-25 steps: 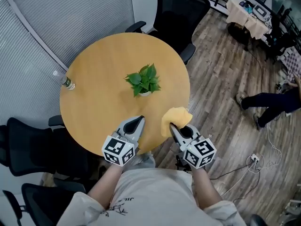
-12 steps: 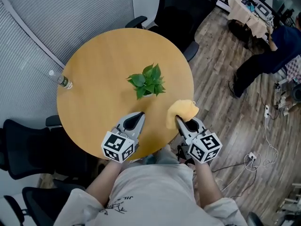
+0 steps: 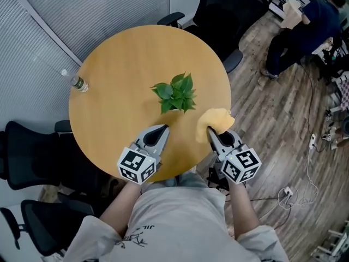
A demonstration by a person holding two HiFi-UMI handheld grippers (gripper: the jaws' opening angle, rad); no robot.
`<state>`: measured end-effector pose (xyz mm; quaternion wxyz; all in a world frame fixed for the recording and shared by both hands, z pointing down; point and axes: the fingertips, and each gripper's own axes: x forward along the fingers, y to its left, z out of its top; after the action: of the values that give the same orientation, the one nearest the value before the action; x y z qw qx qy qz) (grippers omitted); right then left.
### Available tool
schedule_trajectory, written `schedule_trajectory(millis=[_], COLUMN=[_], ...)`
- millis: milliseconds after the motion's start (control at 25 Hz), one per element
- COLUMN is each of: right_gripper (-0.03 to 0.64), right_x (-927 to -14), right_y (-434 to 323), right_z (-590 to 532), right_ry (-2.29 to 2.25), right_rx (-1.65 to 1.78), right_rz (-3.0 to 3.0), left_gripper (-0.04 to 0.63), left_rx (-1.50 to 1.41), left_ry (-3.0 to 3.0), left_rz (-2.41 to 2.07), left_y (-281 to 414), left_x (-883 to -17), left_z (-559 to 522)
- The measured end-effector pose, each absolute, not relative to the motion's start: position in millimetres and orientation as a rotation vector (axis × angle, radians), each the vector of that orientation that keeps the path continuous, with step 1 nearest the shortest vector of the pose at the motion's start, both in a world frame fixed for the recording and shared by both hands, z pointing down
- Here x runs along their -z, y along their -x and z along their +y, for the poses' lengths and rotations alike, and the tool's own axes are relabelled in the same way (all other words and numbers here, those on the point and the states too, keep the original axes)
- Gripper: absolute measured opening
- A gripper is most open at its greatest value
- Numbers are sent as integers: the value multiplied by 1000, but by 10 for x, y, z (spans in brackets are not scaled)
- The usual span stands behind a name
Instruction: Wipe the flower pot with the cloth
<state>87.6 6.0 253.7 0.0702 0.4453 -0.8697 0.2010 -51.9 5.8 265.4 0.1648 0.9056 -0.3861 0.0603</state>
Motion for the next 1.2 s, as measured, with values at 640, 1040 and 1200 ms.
schedule_trajectory(millis=[640, 1040, 1200], right_gripper=[63, 63, 63], right_x=[-2960, -3433, -3642], right_y=[-1042, -980, -992], right_z=[-359, -679, -776], right_ry=[-1265, -1221, -1222], right_rx=[-634, -646, -657], right_rz=[-2543, -2491, -2450], left_gripper=[11, 62, 161], left_rx=[-234, -274, -320], left_ry=[-2505, -2451, -2457], left_rz=[-1188, -1200, -1161], left_y=[631, 735, 725], left_x=[-3183, -3644, -3876], left_z=[-275, -498, -544])
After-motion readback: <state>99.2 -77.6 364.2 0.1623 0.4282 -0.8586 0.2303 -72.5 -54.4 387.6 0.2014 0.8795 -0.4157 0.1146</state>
